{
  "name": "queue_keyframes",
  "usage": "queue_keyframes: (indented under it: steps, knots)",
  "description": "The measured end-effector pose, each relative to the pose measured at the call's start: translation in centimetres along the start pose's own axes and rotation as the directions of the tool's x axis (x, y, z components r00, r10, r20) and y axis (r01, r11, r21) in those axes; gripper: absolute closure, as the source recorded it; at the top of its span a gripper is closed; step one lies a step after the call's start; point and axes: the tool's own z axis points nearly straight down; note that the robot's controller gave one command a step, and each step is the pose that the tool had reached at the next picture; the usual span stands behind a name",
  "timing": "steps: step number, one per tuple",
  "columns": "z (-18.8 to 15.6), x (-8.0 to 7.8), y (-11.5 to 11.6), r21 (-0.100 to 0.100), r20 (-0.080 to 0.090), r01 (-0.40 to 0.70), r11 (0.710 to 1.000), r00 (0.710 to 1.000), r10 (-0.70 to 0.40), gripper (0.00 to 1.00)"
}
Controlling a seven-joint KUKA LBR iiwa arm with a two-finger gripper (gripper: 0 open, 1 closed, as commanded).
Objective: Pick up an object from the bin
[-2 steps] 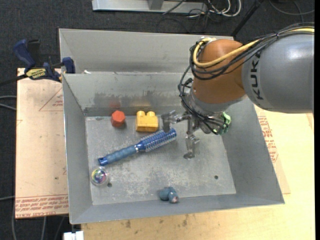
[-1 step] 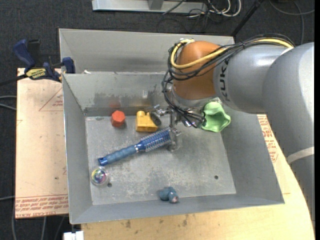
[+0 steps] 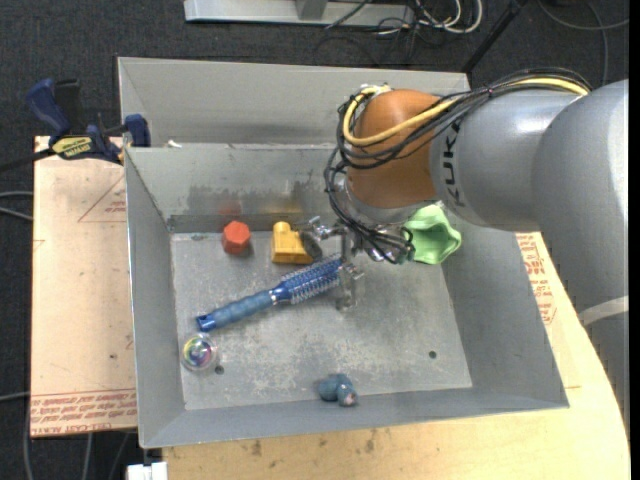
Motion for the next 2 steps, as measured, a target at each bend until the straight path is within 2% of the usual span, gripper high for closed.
queue_keyframes:
  steps: [1, 2]
  knots:
    - [0.1, 0.0, 0.0, -0.001, -0.002, 0.000, 1.000, 1.000, 0.000, 1.00]
    - [-13.8, -0.3, -1.0, 0.001, -0.003, -0.093, 0.996, 0.996, 0.093, 1.00]
